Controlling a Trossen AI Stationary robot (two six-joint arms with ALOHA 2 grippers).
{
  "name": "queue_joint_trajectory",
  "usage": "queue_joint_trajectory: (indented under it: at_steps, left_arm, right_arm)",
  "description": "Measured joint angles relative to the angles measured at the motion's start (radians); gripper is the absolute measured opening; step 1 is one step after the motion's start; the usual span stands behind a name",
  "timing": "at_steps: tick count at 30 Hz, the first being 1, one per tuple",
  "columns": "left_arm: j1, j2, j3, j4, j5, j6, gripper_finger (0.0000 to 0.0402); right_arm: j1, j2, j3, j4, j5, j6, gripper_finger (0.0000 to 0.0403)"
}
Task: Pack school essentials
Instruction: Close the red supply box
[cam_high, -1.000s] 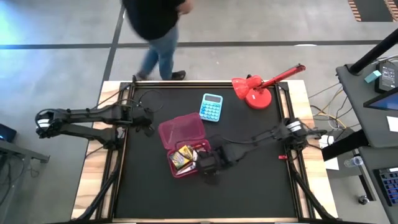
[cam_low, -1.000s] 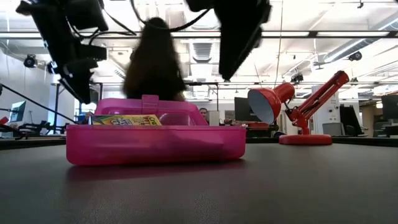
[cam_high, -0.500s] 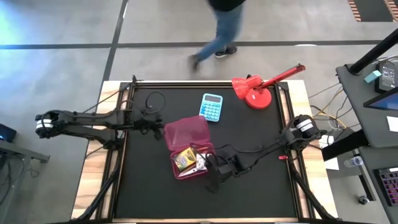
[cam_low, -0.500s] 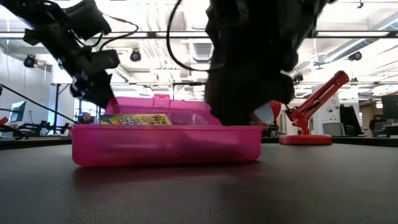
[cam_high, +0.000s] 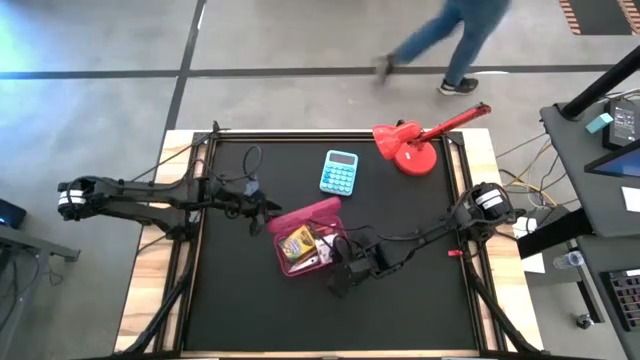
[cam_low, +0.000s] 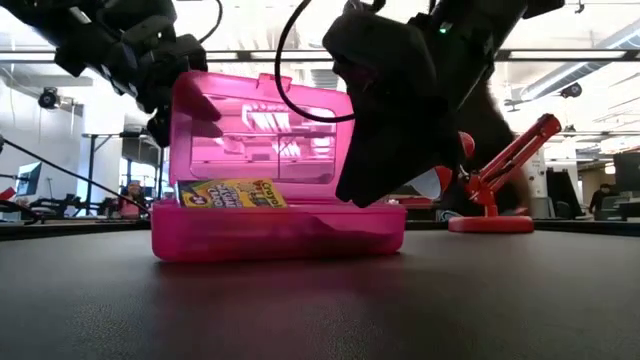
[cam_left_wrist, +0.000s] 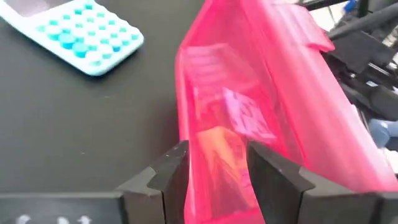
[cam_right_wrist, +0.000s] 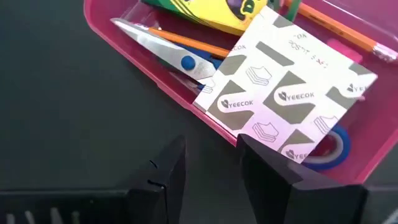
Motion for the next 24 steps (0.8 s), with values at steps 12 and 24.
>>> queue_joint_trajectory:
  at_steps: [12, 24]
  left_arm:
    - [-0.043, 0.188, -0.008, 0.083, 0.03, 0.005, 0.0143]
    - [-0.116, 0.321, 0.052, 0.277, 0.03, 0.053, 0.0143]
  right_arm:
    - [-0.028, -0.128, 0.027, 0.001, 0.053, -0.143, 0.0134]
    - [-0.148, -0.232, 0.042, 0.118, 0.277, -0.202, 0.0134]
